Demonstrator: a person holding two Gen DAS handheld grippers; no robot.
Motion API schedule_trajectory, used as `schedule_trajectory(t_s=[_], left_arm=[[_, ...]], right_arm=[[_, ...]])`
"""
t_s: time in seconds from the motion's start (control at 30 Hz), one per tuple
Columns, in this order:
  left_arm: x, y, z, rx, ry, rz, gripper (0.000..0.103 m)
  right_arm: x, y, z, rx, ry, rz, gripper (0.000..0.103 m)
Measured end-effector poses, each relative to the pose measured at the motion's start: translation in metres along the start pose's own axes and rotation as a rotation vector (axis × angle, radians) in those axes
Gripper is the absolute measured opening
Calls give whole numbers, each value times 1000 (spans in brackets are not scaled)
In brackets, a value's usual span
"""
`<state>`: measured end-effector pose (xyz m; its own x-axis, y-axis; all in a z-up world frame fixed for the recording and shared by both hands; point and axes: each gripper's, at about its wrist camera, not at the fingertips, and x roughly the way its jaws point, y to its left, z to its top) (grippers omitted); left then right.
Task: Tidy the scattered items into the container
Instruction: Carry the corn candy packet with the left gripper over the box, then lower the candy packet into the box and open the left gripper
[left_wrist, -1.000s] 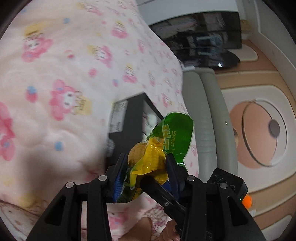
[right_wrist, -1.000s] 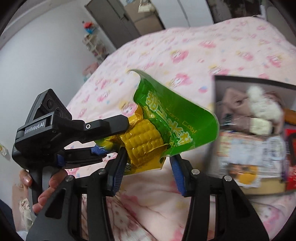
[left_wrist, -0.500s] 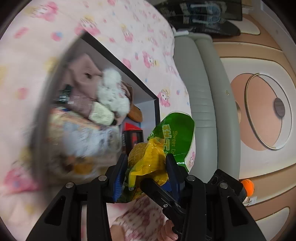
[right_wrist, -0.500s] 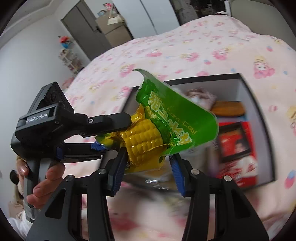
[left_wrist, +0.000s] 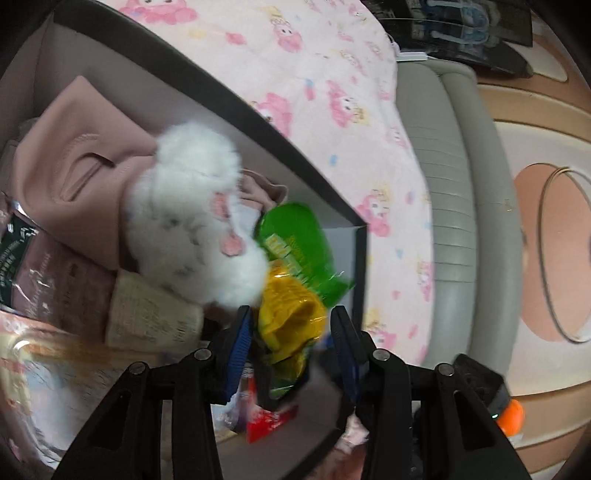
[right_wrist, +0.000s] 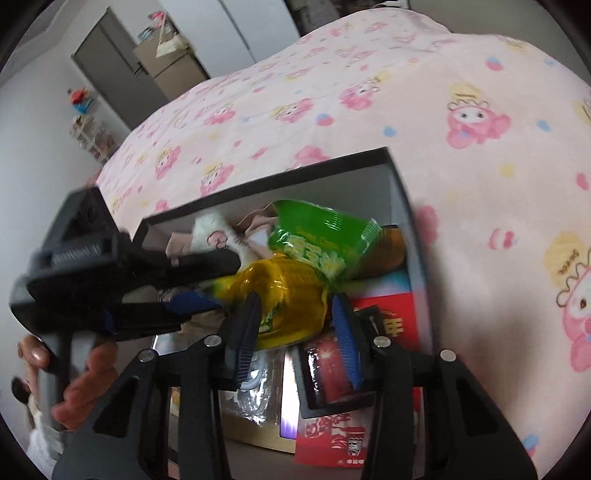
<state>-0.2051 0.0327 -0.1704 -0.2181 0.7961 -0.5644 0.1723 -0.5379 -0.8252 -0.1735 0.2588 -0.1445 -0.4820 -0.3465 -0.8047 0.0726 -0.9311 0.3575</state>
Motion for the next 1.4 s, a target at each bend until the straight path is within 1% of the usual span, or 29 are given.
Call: schedule_trajectory(t_s=[0.07, 0.1, 0.17, 0.23, 0.3, 0.43, 0.47, 0.57, 0.77, 0.8, 0.9, 1.0, 1.1, 1.17, 1.2, 1.3, 1.4], left_arm=[[-7, -3, -4, 28, -35, 30, 38], [-13, -6, -8, 47, -66, 56, 38], [-30, -12, -18, 91, -136, 133, 38], [-36, -14, -28, 125, -165, 202, 37], [-32, -16, -38, 161, -141, 236, 36], [-6, -12, -41, 205, -57, 279, 26], [-1, -13, -42, 209, -48, 290, 26], [12, -13, -40, 206, -29, 296, 25], [31, -22, -31, 229, -13, 330, 25], [33, -24, -28, 231, -16, 330, 25], [37, -31, -24, 211, 4, 292, 25], [32, -40, -34, 257, 5, 303, 25], [13, -40, -39, 271, -44, 271, 25], [1, -38, -34, 262, -112, 290, 25], [0, -37, -30, 252, -131, 306, 25], [10, -30, -21, 219, -98, 327, 25], [22, -24, -18, 212, -63, 347, 25]], right_arm=[[-7, -3, 0, 13, -21, 6, 41], [-12, -3, -1, 5, -38, -14, 41], [-21, -1, -3, -12, -67, -58, 40], [-24, 2, -5, -22, -78, -88, 40], [-23, 2, -5, -29, -69, -109, 40], [-19, 5, -6, -44, -39, -110, 40], [-18, 6, -7, -52, -37, -117, 40], [-15, 11, -10, -80, -30, -134, 40], [-13, 11, -12, -78, -22, -134, 40], [-12, 11, -12, -78, -22, -135, 40], [-12, 11, -13, -77, -22, -139, 40], [-15, 10, -12, -72, -33, -146, 40], [-17, 7, -11, -55, -36, -142, 42], [-19, 4, -9, -42, -43, -148, 42], [-19, 3, -8, -38, -49, -158, 42], [-18, 2, -6, -43, -52, -183, 42], [-8, 1, -7, -46, -3, -145, 42]])
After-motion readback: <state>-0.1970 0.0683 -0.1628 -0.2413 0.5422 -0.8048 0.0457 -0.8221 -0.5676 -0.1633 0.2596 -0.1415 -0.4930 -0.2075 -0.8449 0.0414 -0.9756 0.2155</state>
